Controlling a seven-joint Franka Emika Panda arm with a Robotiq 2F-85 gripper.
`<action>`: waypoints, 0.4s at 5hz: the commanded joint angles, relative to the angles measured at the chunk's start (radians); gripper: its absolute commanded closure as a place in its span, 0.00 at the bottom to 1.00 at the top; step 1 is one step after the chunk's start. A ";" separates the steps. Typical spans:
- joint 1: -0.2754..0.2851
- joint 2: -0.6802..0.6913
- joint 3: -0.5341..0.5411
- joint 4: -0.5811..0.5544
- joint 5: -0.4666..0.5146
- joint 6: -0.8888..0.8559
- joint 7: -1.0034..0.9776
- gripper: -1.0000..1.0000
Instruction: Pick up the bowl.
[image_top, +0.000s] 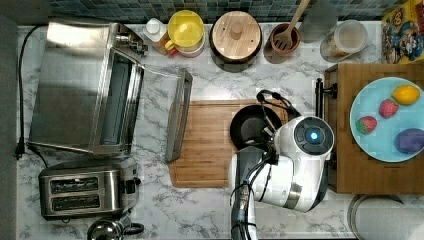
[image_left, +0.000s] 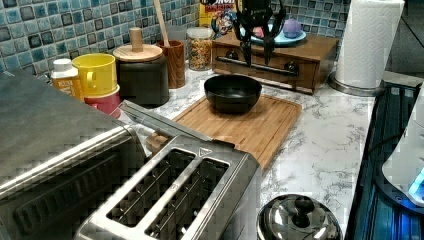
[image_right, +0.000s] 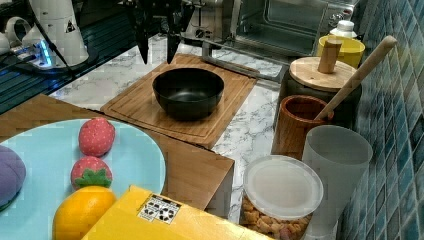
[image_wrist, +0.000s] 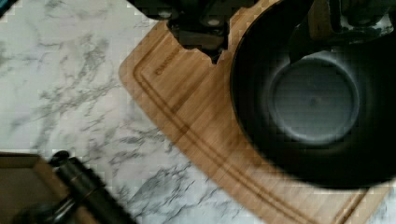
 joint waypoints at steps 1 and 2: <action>-0.049 -0.079 -0.047 -0.107 -0.009 0.060 -0.054 0.50; -0.050 -0.078 -0.075 -0.148 0.051 0.126 -0.128 0.50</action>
